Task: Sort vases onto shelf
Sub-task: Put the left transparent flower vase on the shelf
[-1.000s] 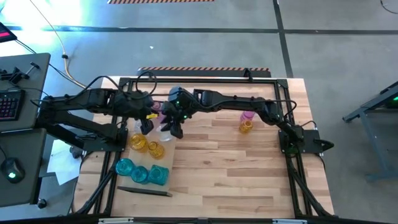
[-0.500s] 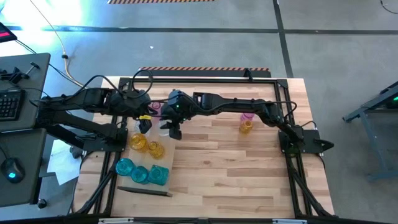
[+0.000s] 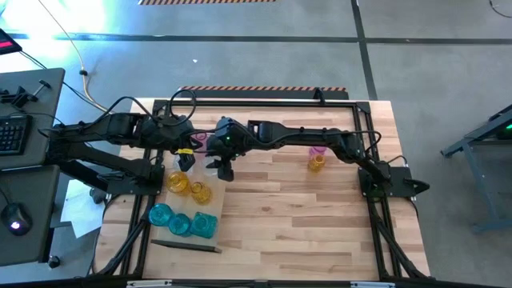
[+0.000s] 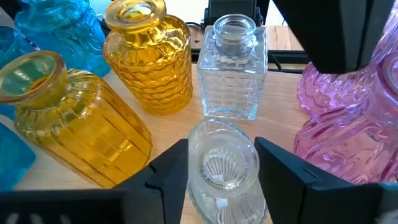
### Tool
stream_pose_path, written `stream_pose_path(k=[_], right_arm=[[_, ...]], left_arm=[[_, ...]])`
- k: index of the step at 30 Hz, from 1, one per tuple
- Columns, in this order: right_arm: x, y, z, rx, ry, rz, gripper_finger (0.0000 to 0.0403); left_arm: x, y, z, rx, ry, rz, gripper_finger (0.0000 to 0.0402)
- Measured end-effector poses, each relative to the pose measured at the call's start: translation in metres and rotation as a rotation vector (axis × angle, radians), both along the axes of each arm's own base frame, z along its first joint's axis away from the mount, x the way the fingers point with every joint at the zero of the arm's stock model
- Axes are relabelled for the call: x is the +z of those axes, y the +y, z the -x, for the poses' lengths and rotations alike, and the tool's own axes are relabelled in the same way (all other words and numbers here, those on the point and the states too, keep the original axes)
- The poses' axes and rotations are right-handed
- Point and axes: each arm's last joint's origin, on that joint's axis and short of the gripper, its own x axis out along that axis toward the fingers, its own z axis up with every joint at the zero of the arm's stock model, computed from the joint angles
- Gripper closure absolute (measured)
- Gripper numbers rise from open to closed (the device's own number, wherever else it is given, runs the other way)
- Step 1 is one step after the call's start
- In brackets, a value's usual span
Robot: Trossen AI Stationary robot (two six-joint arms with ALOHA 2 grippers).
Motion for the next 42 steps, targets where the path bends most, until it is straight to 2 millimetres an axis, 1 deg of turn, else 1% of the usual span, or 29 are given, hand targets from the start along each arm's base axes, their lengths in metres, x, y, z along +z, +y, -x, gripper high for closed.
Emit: stream_pose_path(k=[7,10,12,14,18,19,21,23,25,30,32,34,37,40,42], right_arm=[[0.001,0.000,-0.001,-0.002,-0.015,-0.003,0.0225],[0.006,0.000,-0.001,-0.004,-0.049,-0.004,0.0225],[0.016,0.000,0.001,-0.015,-0.081,0.005,0.0225],[0.032,-0.001,0.002,-0.043,-0.129,0.029,0.0224],[0.059,-0.003,0.013,-0.126,-0.230,0.025,0.0224],[0.064,-0.003,0.016,-0.150,-0.234,0.010,0.0224],[0.068,-0.003,0.018,-0.207,-0.233,-0.035,0.0228],[0.066,-0.002,0.019,-0.261,-0.203,-0.085,0.0241],[0.062,0.003,0.019,-0.323,-0.182,-0.118,0.0264],[0.041,0.025,0.014,-0.431,-0.116,-0.232,0.0352],[0.037,0.036,0.015,-0.479,-0.098,-0.251,0.0387],[0.036,0.045,0.016,-0.535,-0.096,-0.263,0.0395],[0.034,0.056,0.019,-0.624,-0.088,-0.284,0.0387],[0.032,0.067,0.022,-0.691,-0.084,-0.281,0.0399],[0.030,0.073,0.025,-0.719,-0.064,-0.272,0.0400]], left_arm=[[0.000,0.000,0.000,0.000,0.000,0.000,0.0397],[0.000,0.000,0.000,0.000,0.000,0.000,0.0397],[0.000,0.000,0.000,-0.001,-0.001,0.000,0.0397],[0.002,0.000,0.003,-0.005,-0.010,-0.007,0.0397],[0.006,0.001,0.011,0.007,-0.037,-0.032,0.0397],[0.008,0.001,0.015,0.014,-0.050,-0.038,0.0397],[0.012,0.001,0.023,0.024,-0.080,-0.048,0.0397],[0.015,0.001,0.032,0.025,-0.110,-0.049,0.0397],[0.018,0.001,0.040,0.025,-0.135,-0.054,0.0397],[0.024,0.001,0.060,0.015,-0.194,-0.063,0.0397],[0.026,0.001,0.067,0.006,-0.215,-0.075,0.0397],[0.027,0.001,0.074,-0.005,-0.231,-0.091,0.0397],[0.029,0.001,0.082,-0.021,-0.247,-0.114,0.0397],[0.030,0.001,0.087,-0.022,-0.261,-0.117,0.0397],[0.030,0.001,0.089,-0.022,-0.266,-0.117,0.0397]])
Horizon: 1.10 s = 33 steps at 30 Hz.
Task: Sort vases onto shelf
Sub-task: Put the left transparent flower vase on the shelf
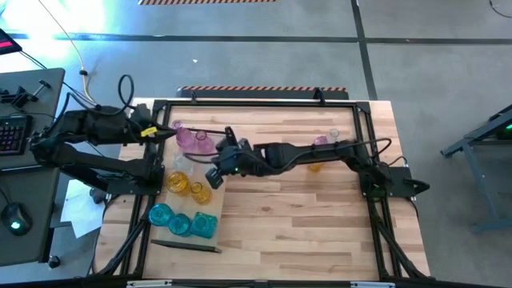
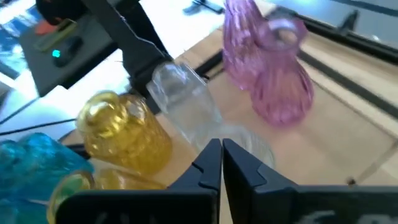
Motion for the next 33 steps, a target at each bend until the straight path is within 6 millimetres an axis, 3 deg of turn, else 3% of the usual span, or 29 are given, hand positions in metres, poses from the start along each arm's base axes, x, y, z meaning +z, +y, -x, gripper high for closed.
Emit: stream_pose_path(k=[8,33], right_arm=[[-0.013,0.006,0.003,-0.056,0.075,-0.066,0.0402],[-0.061,-0.014,-0.016,-0.076,0.201,-0.150,0.0403]], left_arm=[[0.000,0.000,0.001,-0.005,-0.003,0.003,0.0397],[0.000,0.000,0.001,-0.020,0.004,-0.018,0.0397]])
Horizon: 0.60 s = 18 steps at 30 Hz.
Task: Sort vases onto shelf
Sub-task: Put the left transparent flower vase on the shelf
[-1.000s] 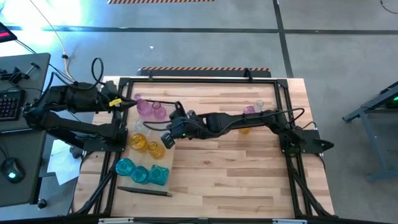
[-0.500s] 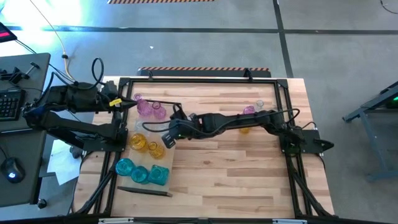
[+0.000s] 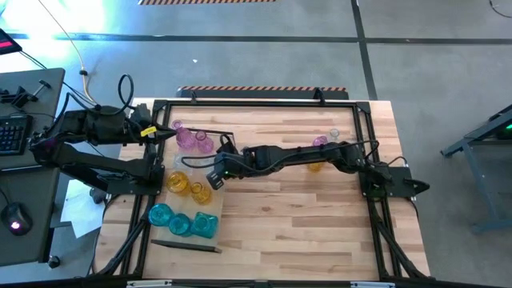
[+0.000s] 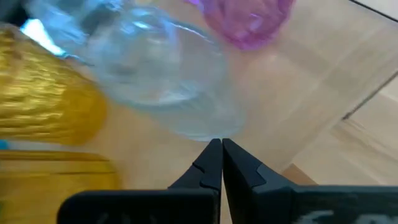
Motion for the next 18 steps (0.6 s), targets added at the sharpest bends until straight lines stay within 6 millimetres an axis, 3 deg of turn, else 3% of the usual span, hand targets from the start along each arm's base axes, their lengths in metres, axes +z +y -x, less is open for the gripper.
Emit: stream_pose_path(k=[18], right_arm=[[-0.001,-0.030,-0.005,-0.001,-0.012,0.048,0.0403]], left_arm=[[0.000,0.000,0.000,0.000,0.000,0.001,0.0397]])
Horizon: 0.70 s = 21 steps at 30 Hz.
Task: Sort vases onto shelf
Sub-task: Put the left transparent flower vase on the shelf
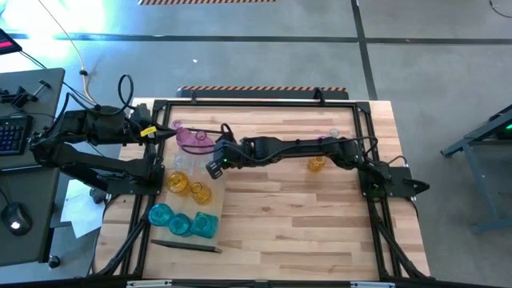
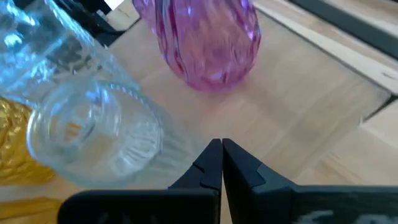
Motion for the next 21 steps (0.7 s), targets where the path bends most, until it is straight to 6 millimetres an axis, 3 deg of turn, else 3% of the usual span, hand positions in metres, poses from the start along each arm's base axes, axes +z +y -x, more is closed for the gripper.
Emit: stream_pose_path(k=[21], right_arm=[[0.0054,-0.0041,-0.0052,-0.003,-0.077,0.000,0.0403]], left_arm=[[0.0000,0.0000,0.0000,0.000,0.000,0.000,0.0397]])
